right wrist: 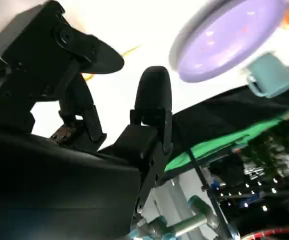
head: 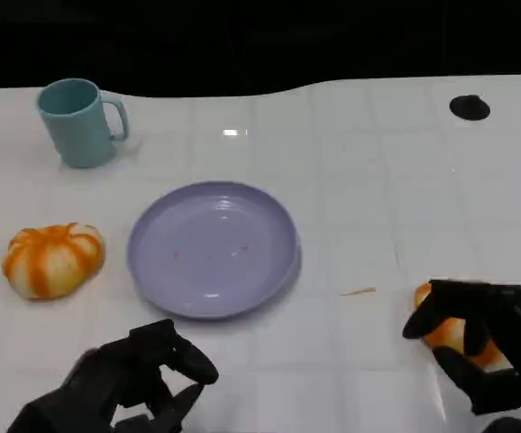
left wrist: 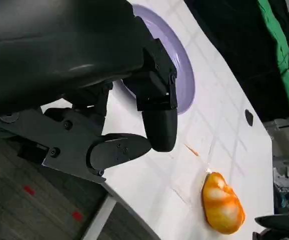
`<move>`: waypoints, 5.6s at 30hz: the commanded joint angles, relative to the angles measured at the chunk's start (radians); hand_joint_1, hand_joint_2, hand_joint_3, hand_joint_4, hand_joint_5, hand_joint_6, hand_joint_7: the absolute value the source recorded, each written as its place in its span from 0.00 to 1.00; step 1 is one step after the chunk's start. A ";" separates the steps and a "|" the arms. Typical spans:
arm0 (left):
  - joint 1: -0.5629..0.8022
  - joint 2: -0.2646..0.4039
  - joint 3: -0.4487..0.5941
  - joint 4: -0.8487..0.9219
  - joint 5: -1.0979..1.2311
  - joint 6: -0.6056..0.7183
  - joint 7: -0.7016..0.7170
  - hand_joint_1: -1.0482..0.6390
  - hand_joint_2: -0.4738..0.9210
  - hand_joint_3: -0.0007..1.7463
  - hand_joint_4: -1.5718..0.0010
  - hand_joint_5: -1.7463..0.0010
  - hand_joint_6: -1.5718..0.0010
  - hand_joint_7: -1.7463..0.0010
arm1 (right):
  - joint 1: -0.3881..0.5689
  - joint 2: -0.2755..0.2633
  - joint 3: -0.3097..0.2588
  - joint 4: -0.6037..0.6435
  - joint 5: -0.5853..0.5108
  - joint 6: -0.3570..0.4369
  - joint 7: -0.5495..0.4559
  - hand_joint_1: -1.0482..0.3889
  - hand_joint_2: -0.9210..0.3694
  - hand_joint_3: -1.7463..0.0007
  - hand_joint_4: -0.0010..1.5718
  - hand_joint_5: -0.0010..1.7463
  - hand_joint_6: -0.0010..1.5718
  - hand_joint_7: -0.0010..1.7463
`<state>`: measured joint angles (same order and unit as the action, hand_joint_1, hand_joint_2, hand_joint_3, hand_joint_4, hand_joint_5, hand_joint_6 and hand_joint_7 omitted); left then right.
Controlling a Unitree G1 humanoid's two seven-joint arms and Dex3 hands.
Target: Grasp the bread from the table and place it into the plate.
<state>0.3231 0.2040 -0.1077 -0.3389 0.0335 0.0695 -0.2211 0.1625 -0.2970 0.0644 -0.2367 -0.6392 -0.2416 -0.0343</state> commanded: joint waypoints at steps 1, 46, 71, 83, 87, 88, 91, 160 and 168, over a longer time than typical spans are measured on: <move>0.003 0.009 0.001 -0.006 0.009 0.000 -0.001 0.45 0.92 0.36 0.60 0.00 0.59 0.27 | 0.004 -0.083 -0.015 -0.102 -0.108 0.104 0.103 0.52 0.33 0.66 0.40 0.49 0.51 0.16; 0.014 -0.002 -0.020 -0.071 0.042 0.049 0.003 0.47 0.92 0.36 0.61 0.00 0.60 0.27 | -0.348 -0.102 0.213 0.400 -0.179 0.379 0.327 0.40 0.00 0.95 0.19 0.07 0.30 0.01; 0.022 -0.008 -0.026 -0.097 0.040 0.065 0.007 0.48 0.92 0.37 0.60 0.00 0.60 0.27 | -0.469 -0.003 0.204 0.755 -0.056 0.088 -0.362 0.65 0.39 0.37 0.59 1.00 0.55 0.76; 0.027 -0.008 -0.028 -0.107 0.042 0.075 0.006 0.49 0.92 0.37 0.61 0.00 0.60 0.27 | -0.464 -0.009 0.201 0.648 -0.024 0.005 -0.345 0.66 0.44 0.31 0.58 1.00 0.45 0.98; 0.024 -0.008 -0.030 -0.105 0.044 0.078 0.007 0.49 0.92 0.37 0.60 0.00 0.60 0.27 | -0.469 -0.004 0.201 0.582 0.012 -0.027 -0.292 0.67 0.45 0.29 0.58 1.00 0.46 0.96; 0.023 -0.008 -0.030 -0.105 0.044 0.081 0.007 0.49 0.92 0.37 0.60 0.00 0.60 0.27 | -0.471 0.000 0.201 0.569 0.024 -0.038 -0.280 0.67 0.47 0.27 0.59 1.00 0.48 0.94; 0.020 -0.008 -0.032 -0.106 0.047 0.087 0.008 0.50 0.92 0.37 0.59 0.00 0.60 0.27 | -0.480 0.021 0.201 0.538 0.079 -0.057 -0.222 0.67 0.49 0.22 0.60 1.00 0.50 0.91; 0.046 -0.016 -0.032 -0.088 0.054 0.051 0.001 0.50 0.91 0.38 0.59 0.00 0.59 0.29 | -0.701 0.172 0.341 0.484 0.185 0.220 0.389 0.19 0.00 0.75 0.06 0.03 0.09 0.01; 0.045 -0.016 -0.033 -0.085 0.054 0.047 0.002 0.51 0.90 0.39 0.58 0.00 0.59 0.28 | -0.542 0.095 0.289 0.305 0.223 0.133 0.350 0.24 0.00 0.81 0.12 0.08 0.14 0.03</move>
<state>0.3646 0.1802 -0.1402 -0.4291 0.0900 0.1233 -0.2187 -0.4232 -0.1685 0.3836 0.1136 -0.4379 -0.0586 0.3405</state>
